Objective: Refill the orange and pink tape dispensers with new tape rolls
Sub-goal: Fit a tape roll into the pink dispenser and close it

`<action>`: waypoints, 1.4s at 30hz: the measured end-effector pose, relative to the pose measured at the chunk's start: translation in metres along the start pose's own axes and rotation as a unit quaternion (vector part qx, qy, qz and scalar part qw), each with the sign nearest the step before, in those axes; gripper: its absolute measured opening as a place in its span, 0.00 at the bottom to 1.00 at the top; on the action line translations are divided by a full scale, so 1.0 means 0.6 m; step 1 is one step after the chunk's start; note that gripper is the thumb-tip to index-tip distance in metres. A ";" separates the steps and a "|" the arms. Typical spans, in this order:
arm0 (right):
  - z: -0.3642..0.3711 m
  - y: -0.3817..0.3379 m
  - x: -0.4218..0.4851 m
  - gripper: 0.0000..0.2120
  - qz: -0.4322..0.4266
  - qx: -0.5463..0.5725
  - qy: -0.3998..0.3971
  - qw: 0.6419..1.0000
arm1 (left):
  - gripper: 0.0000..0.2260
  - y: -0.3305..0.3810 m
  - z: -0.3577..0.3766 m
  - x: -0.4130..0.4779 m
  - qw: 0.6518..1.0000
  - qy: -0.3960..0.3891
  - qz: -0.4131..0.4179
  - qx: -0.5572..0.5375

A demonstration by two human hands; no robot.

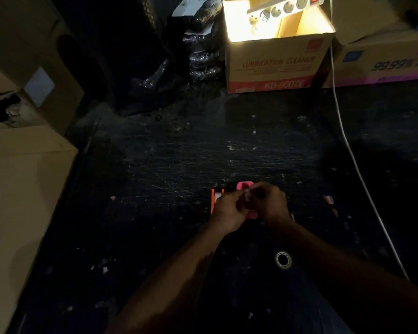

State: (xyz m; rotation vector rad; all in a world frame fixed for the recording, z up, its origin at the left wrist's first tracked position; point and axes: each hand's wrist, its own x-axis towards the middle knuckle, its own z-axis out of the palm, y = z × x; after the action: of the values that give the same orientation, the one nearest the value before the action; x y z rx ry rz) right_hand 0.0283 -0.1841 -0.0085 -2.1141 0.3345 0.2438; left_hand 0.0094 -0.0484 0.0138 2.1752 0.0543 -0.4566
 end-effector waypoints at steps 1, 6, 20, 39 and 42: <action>-0.002 -0.004 -0.003 0.09 -0.006 -0.006 -0.001 1.000 | 0.16 0.001 0.000 0.001 1.000 0.012 0.002 -0.005; -0.010 -0.009 -0.003 0.06 -0.047 -0.051 -0.009 0.998 | 0.16 0.006 -0.003 0.008 0.999 0.043 -0.001 0.014; -0.021 -0.007 0.006 0.09 -0.135 -0.228 -0.046 0.963 | 0.21 -0.004 -0.002 0.024 0.996 0.041 0.010 0.074; -0.016 0.043 -0.071 0.14 -0.209 -0.213 -0.015 0.954 | 0.19 0.004 0.008 0.011 0.995 0.042 0.021 0.083; -0.017 0.043 -0.085 0.19 -0.208 -0.182 -0.013 0.961 | 0.22 0.003 0.008 0.015 0.997 0.034 0.007 0.074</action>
State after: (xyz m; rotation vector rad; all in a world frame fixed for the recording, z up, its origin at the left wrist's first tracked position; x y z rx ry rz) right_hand -0.0281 -0.1986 -0.0083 -2.4804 -0.1910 0.0880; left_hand 0.0164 -0.0543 0.0094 2.3349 0.0433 -0.3898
